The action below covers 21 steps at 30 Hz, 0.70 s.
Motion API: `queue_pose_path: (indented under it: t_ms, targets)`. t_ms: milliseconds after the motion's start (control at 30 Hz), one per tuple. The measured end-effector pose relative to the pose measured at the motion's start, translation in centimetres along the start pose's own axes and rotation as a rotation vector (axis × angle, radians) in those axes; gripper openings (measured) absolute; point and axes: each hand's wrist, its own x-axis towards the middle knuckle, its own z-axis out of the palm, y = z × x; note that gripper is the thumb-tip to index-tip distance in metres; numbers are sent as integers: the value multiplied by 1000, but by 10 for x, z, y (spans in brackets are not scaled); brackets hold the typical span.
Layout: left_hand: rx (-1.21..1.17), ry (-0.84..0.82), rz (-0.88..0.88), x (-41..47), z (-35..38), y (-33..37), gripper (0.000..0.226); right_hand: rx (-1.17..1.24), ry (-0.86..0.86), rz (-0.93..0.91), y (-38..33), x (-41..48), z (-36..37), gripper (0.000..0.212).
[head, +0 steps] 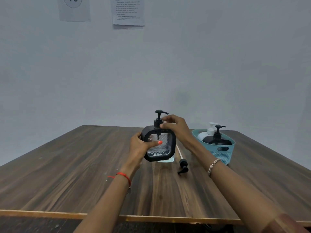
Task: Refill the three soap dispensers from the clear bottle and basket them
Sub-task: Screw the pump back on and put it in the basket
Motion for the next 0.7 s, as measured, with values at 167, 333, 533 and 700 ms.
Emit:
queue_pose_path:
  t_ms: [167,333,533,700]
  targets:
    - [-8,-17,9,1,4,0,53,55,15,-4,-2,-1,-4,30]
    - [-3,-17,2,2,3,-5,56,128,136,-24,3,1,-11,11]
    - [-9,-38,-2,3,8,-8,57,118,-101,40,2,7,-14,30]
    - [21,-32,-8,5,12,-9,59,-34,32,78,1,6,-6,34]
